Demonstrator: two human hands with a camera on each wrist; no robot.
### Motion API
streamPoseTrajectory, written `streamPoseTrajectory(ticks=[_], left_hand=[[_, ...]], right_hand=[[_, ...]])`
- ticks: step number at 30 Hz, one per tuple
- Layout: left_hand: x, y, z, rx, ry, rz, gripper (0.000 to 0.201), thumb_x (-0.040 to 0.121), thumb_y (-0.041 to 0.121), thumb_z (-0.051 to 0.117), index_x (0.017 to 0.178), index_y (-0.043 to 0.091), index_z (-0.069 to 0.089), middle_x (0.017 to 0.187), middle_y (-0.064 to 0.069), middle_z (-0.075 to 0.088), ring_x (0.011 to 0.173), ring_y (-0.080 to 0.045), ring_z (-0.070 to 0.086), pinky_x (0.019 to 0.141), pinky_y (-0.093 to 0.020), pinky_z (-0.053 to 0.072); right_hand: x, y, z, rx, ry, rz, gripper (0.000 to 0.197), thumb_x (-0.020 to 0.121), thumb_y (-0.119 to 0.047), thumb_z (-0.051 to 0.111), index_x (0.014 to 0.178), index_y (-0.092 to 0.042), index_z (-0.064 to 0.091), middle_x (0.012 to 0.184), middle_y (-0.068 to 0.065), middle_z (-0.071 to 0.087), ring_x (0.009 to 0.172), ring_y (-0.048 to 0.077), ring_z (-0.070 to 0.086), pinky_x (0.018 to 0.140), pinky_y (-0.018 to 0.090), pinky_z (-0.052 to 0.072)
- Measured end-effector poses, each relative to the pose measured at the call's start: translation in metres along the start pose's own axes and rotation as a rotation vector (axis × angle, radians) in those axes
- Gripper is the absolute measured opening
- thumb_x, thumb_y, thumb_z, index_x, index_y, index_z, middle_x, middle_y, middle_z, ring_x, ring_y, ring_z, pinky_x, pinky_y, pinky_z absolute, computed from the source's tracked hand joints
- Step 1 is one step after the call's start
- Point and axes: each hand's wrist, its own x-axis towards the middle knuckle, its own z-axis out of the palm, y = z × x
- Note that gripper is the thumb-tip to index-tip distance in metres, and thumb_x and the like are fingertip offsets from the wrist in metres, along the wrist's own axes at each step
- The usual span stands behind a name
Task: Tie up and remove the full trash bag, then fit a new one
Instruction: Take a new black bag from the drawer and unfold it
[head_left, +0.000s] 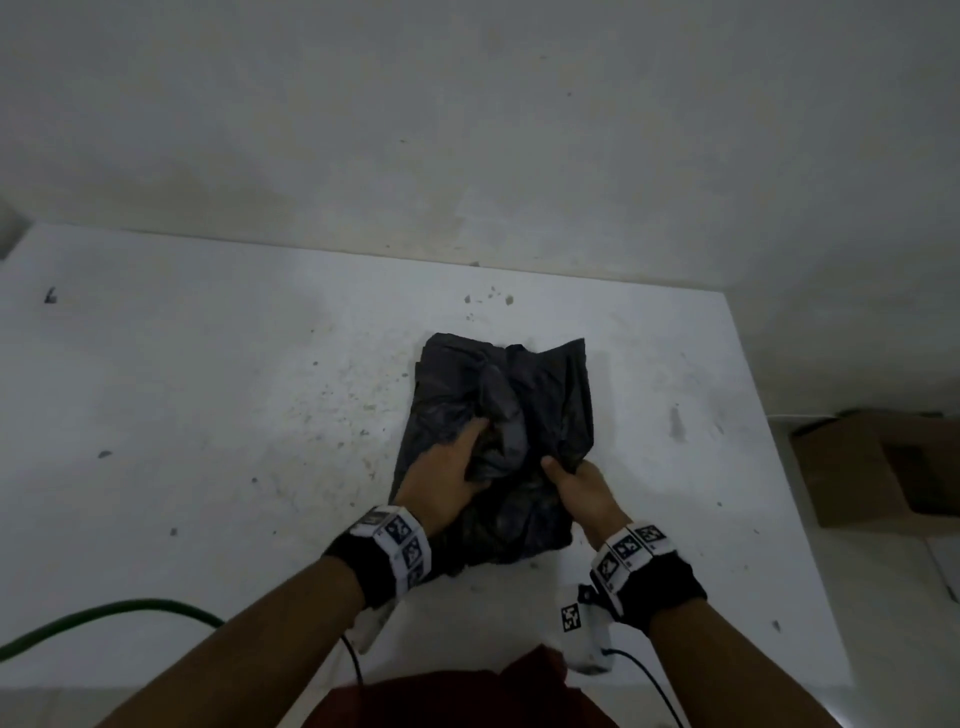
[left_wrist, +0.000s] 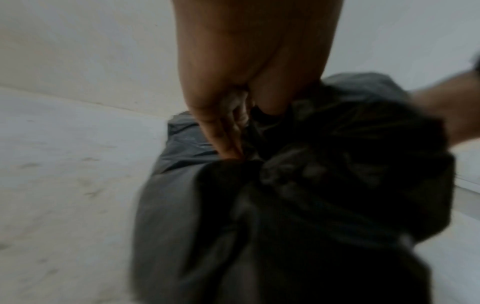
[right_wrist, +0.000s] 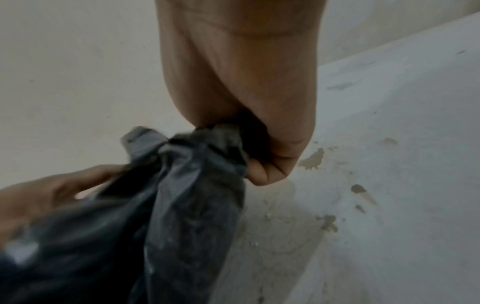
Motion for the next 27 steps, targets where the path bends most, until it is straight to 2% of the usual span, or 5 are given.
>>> streamPoseTrajectory(ticks=[4,17,21,23,27], left_hand=[[-0.003,-0.022,-0.035,-0.079,0.268,-0.136,0.048,0.093,0.023,0.06,0.135,0.007,0.044,0.119,-0.016,0.065,0.104,-0.033,0.063,0.076,-0.025,0.044],[-0.018,-0.059,-0.074,-0.399,0.641,-0.668,0.052,0.09,0.018,0.064,0.132,-0.004,0.043,0.13,-0.027,0.053,0.117,-0.04,0.053,0.094,-0.039,0.042],[-0.015,-0.03,-0.071,-0.181,0.83,-0.443,0.07,0.094,0.045,0.05,0.147,0.005,0.026,0.149,-0.019,0.031,0.136,-0.035,0.032,0.111,-0.048,0.029],[-0.012,-0.009,-0.066,0.055,0.749,-0.198,0.068,0.093,0.061,0.029,0.143,0.016,0.04,0.148,-0.009,0.039,0.14,-0.029,0.029,0.114,-0.054,0.021],[-0.009,0.007,-0.049,0.29,0.126,-0.012,0.089,0.074,0.087,0.023,0.147,0.037,0.027,0.148,0.006,0.042,0.141,-0.016,0.026,0.115,-0.055,0.003]], right_hand=[[0.008,0.006,-0.022,-0.07,0.152,0.004,0.045,0.091,-0.023,0.065,0.126,0.005,0.058,0.126,0.016,0.061,0.114,0.032,0.059,0.099,0.036,0.047],[0.025,-0.017,-0.037,-0.199,0.321,0.014,0.04,0.093,-0.029,0.061,0.121,0.0,0.062,0.125,0.02,0.062,0.113,0.037,0.058,0.094,0.036,0.045],[0.023,-0.025,-0.038,-0.34,0.317,-0.023,0.044,0.092,-0.036,0.06,0.128,-0.011,0.058,0.13,0.015,0.06,0.117,0.036,0.056,0.094,0.035,0.043],[0.022,-0.027,-0.037,-0.372,0.319,-0.054,0.04,0.093,-0.036,0.058,0.125,-0.012,0.058,0.126,0.015,0.061,0.114,0.036,0.057,0.09,0.033,0.043],[0.02,-0.025,-0.037,-0.43,0.321,-0.085,0.022,0.095,-0.025,0.052,0.108,-0.01,0.06,0.115,0.019,0.064,0.106,0.037,0.059,0.084,0.035,0.045]])
